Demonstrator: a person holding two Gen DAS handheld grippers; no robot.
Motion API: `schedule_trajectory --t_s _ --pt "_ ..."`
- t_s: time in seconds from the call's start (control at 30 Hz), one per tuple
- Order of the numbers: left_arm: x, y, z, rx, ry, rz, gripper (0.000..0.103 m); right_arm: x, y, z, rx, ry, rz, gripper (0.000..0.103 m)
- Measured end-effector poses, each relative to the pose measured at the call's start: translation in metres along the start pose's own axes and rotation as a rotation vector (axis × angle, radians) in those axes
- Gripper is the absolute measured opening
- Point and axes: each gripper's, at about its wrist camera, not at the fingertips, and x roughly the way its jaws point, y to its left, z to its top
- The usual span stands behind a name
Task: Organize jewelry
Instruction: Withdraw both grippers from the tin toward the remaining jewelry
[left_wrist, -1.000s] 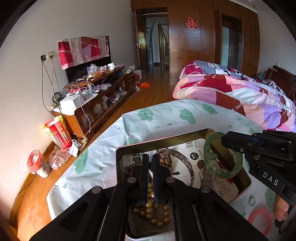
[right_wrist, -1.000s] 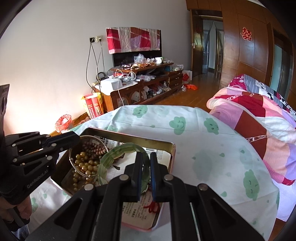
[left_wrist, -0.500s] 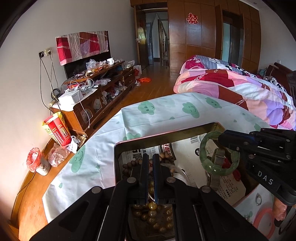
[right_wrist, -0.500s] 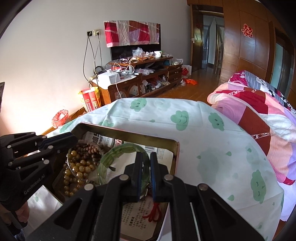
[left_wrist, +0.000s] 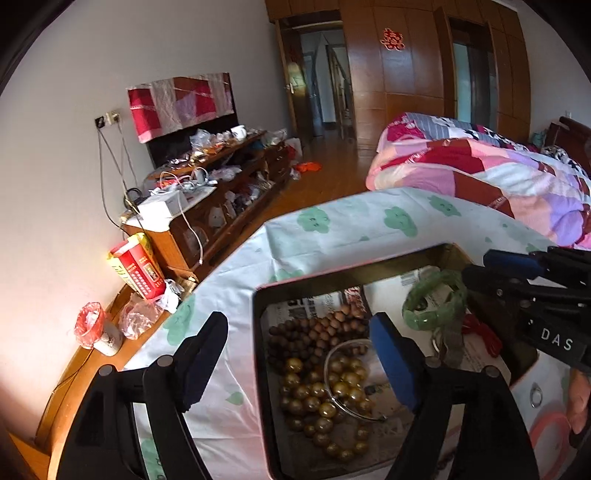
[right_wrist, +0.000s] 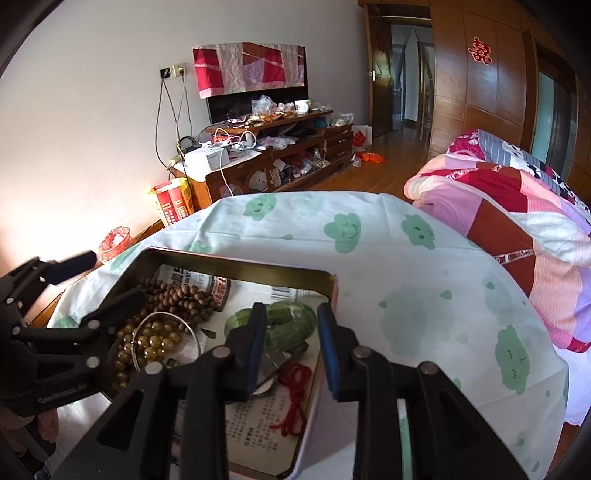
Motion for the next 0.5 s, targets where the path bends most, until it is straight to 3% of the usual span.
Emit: schedule_trajectory --t_s 0.17,0.33,0.5 --pt "0.001 0.0 -0.002 -0.004 0.007 0.008 0.08 0.002 -0.003 -0.002 0.007 0.011 -0.009 0.037" --pt "0.001 0.0 -0.006 -0.009 0.017 0.01 0.08 -0.001 -0.001 -0.004 0.002 0.007 -0.011 0.049" --pt "-0.009 0.004 -0.013 -0.032 0.01 0.015 0.08 -0.004 -0.001 -0.006 0.002 0.01 -0.009 0.053"
